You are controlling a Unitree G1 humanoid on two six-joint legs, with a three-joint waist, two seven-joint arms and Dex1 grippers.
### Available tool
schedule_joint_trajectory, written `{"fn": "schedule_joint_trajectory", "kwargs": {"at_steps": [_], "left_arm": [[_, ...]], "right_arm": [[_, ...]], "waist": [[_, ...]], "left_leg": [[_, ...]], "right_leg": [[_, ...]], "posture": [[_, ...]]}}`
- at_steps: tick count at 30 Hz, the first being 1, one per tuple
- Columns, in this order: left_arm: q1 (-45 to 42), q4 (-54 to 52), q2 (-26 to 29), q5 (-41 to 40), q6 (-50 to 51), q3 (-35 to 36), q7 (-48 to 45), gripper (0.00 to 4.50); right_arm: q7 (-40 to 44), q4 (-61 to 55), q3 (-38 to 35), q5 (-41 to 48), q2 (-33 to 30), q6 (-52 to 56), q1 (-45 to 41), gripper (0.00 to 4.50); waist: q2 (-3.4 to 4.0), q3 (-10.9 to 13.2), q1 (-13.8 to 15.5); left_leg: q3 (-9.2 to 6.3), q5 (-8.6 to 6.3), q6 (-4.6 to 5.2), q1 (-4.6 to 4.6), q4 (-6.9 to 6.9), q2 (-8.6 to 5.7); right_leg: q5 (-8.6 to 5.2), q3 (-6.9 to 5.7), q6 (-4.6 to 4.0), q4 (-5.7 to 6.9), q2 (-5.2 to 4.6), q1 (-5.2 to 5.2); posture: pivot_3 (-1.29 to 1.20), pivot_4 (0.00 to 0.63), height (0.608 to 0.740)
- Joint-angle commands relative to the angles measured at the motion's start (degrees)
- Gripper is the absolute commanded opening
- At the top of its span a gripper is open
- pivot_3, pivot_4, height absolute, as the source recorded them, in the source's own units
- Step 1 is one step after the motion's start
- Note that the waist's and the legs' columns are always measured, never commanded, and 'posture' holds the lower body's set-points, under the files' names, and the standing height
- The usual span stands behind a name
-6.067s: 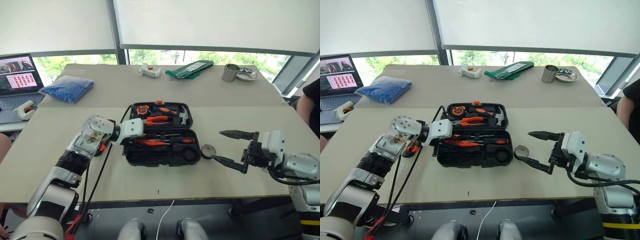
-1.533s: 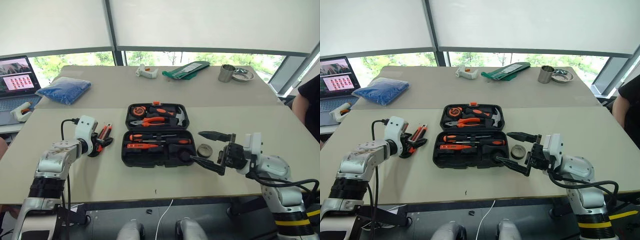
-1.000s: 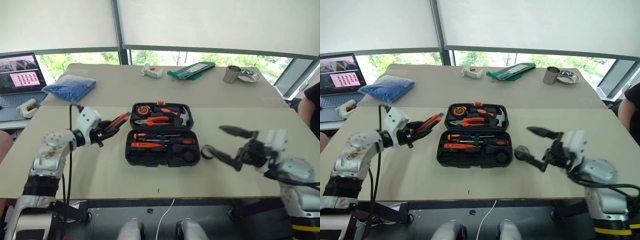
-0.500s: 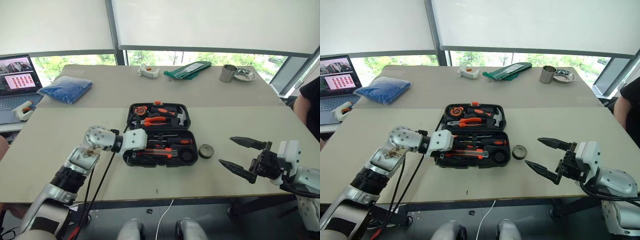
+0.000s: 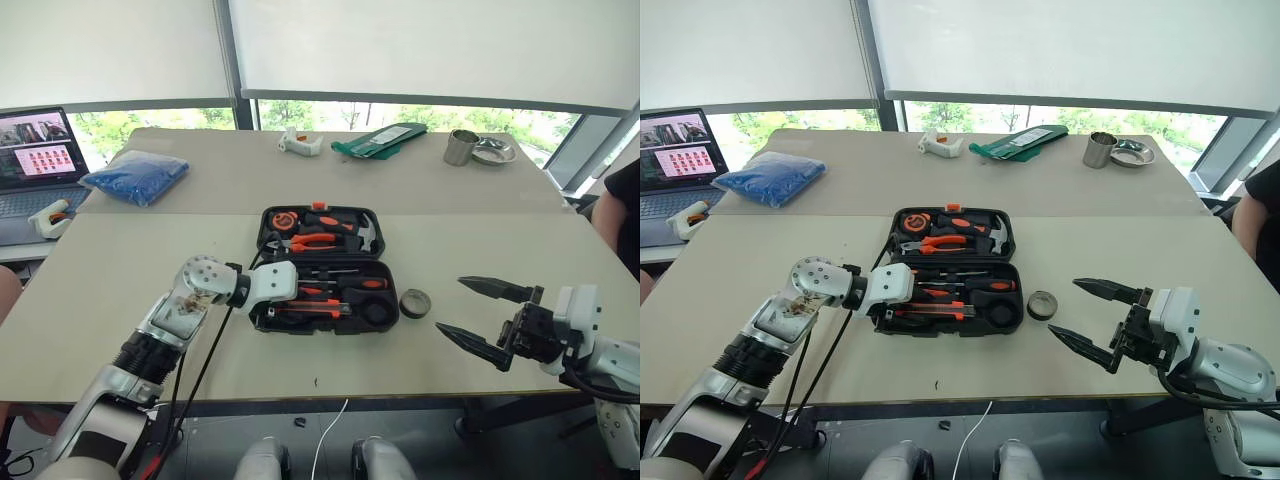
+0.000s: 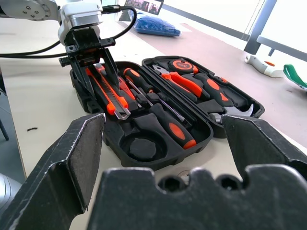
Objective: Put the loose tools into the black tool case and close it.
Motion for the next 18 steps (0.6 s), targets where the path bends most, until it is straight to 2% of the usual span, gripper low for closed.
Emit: {"fn": "schedule_joint_trajectory", "kwargs": {"at_steps": [1,9,11,12,17,18], "left_arm": [[-1.1,-1.8,-0.7,0.1,0.5,0.2,0.5,1.61],[0.0,-4.0,-0.7,-0.9,4.9,-0.5,-0.8,1.61],[0.5,-4.8,-1.2,-1.6,5.0,0.2,-0.3,2.62],[0.6,-4.8,-1.7,-2.0,4.1,0.7,0.2,2.77],[0.6,-2.7,-4.0,-6.2,-0.2,4.9,0.5,4.46],[0.5,-2.1,-4.2,-7.3,-1.0,5.9,0.1,4.46]], "right_arm": [[0.0,-1.4,-0.4,0.2,-0.4,0.1,-0.7,4.5],[0.1,-1.2,0.2,0.0,-0.4,0.0,-0.8,4.5],[0.0,-1.1,0.3,-0.1,-0.4,0.0,-0.9,4.5],[0.0,-1.1,0.4,-0.1,-0.4,0.0,-0.9,4.5],[-0.1,-1.0,0.7,-0.2,-0.3,0.0,-1.0,4.5],[-0.1,-0.9,0.8,-0.3,-0.3,0.0,-1.0,4.5]], "waist": [[0.0,0.0,0.0],[0.0,0.0,0.0],[0.0,0.0,0.0],[0.0,0.0,0.0],[0.0,0.0,0.1],[0.0,0.0,0.1]], "left_leg": [[0.0,0.0,0.0,0.0,0.0,0.0],[0.0,0.0,0.0,0.01,0.01,0.0],[-0.01,0.0,0.0,0.01,0.01,0.0],[-0.01,0.0,0.0,0.01,0.01,0.0],[-0.01,-0.02,0.03,0.0,0.01,-0.02],[-0.01,-0.02,0.03,-0.01,0.02,-0.03]], "right_leg": [[0.0,0.0,0.0,0.0,0.0,0.0],[0.0,0.0,0.0,0.01,0.0,0.01],[0.0,0.0,0.0,0.01,0.0,0.01],[0.0,0.0,0.0,0.01,0.0,0.01],[0.04,0.0,-0.06,0.0,-0.02,0.03],[0.05,0.0,-0.08,0.0,-0.03,0.03]], "posture": [[0.0,0.15,0.74],[0.0,0.15,0.74],[0.0,0.15,0.74],[0.0,0.15,0.74],[0.0,0.15,0.74],[0.0,0.15,0.74]]}}
